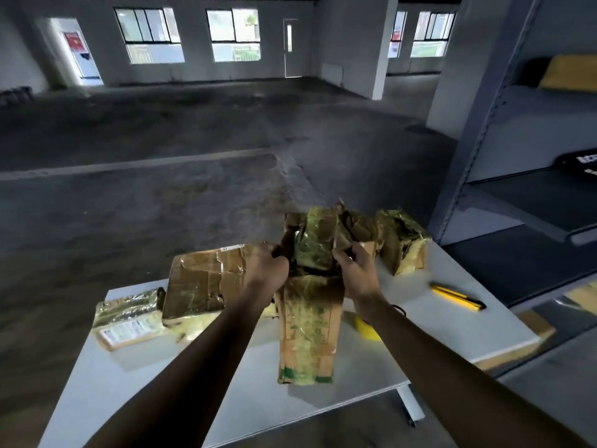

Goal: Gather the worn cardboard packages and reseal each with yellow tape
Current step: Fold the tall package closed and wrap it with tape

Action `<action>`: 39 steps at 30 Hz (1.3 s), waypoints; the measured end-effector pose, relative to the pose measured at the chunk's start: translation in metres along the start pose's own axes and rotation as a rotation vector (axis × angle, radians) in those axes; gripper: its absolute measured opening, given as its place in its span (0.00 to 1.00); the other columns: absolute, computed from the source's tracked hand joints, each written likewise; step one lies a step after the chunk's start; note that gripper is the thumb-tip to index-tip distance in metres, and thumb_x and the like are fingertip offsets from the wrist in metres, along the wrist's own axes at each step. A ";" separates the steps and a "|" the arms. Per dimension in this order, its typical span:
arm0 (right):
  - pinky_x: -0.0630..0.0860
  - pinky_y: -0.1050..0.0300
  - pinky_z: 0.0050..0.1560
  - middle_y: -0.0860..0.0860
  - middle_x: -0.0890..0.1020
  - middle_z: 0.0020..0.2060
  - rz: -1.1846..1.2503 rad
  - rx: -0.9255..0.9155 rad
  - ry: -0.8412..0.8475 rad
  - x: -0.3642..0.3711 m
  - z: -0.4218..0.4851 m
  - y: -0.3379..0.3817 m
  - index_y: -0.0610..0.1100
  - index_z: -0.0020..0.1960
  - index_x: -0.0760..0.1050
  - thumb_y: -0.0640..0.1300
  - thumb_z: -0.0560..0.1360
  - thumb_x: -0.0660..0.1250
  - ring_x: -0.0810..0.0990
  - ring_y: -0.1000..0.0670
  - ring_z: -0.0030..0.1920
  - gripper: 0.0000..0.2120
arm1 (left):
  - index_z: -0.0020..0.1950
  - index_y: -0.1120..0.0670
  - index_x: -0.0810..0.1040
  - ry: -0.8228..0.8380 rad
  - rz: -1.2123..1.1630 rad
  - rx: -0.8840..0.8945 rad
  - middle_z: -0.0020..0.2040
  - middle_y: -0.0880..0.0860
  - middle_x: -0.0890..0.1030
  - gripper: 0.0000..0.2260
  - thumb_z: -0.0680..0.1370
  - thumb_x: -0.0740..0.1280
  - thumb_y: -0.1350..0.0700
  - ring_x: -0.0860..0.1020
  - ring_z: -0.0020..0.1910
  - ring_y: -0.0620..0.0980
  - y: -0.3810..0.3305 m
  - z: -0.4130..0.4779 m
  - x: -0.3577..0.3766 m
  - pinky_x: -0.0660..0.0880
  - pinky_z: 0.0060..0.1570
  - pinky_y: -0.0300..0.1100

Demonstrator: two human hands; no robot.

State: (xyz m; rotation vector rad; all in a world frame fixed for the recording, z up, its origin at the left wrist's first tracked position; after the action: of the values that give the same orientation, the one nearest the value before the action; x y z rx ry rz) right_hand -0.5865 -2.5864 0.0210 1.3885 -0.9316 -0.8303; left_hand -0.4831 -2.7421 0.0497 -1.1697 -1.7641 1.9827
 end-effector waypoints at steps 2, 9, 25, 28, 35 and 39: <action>0.80 0.41 0.49 0.41 0.81 0.43 -0.065 -0.036 -0.013 -0.002 -0.011 0.001 0.49 0.46 0.76 0.50 0.77 0.67 0.81 0.39 0.47 0.05 | 0.45 0.58 0.82 0.003 -0.009 0.000 0.35 0.54 0.80 0.12 0.75 0.60 0.68 0.75 0.30 0.49 0.005 -0.007 -0.005 0.67 0.25 0.35; 0.76 0.50 0.47 0.50 0.79 0.42 -0.368 -0.350 -0.242 -0.028 -0.022 0.034 0.45 0.48 0.74 0.43 0.78 0.67 0.78 0.48 0.45 0.02 | 0.43 0.54 0.84 0.030 -0.049 0.053 0.41 0.58 0.85 0.14 0.75 0.62 0.69 0.81 0.37 0.53 0.005 -0.015 -0.032 0.74 0.33 0.39; 0.75 0.54 0.57 0.43 0.81 0.56 -0.396 -0.196 -0.062 -0.074 0.023 0.032 0.38 0.65 0.74 0.54 0.81 0.62 0.78 0.43 0.59 0.21 | 0.48 0.61 0.85 0.125 0.128 0.224 0.41 0.49 0.86 0.19 0.70 0.62 0.80 0.82 0.38 0.37 -0.016 0.017 -0.029 0.77 0.42 0.30; 0.72 0.59 0.36 0.45 0.81 0.42 -0.538 -0.217 -0.049 -0.079 0.033 0.029 0.36 0.60 0.75 0.55 0.82 0.57 0.80 0.47 0.43 0.23 | 0.46 0.57 0.85 0.032 0.133 0.199 0.42 0.50 0.86 0.12 0.74 0.68 0.73 0.83 0.43 0.46 -0.020 0.027 -0.026 0.78 0.49 0.37; 0.68 0.57 0.42 0.42 0.79 0.46 -0.535 -0.089 -0.071 -0.074 0.057 0.025 0.36 0.59 0.75 0.53 0.83 0.58 0.78 0.45 0.46 0.20 | 0.42 0.55 0.78 -0.015 -0.065 0.065 0.32 0.44 0.78 0.23 0.83 0.55 0.41 0.76 0.32 0.42 -0.018 0.010 -0.025 0.71 0.35 0.35; 0.76 0.49 0.52 0.37 0.81 0.52 -0.552 0.009 -0.043 -0.062 0.073 0.012 0.36 0.60 0.77 0.55 0.82 0.58 0.80 0.37 0.53 0.23 | 0.73 0.62 0.69 -0.129 0.004 -0.257 0.72 0.59 0.70 0.41 0.77 0.56 0.29 0.71 0.70 0.58 0.000 -0.002 -0.028 0.69 0.67 0.52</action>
State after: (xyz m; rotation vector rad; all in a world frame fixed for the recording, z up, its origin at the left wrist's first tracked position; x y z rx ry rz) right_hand -0.6792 -2.5605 0.0269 1.6694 -0.5826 -1.2702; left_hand -0.4636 -2.7585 0.0606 -1.1402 -2.1349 1.9148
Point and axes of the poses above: each hand's wrist, its own z-axis towards the middle knuckle, its own x-axis out of the palm, y = z × x, the point moved 5 cm from there along z, towards the middle knuckle
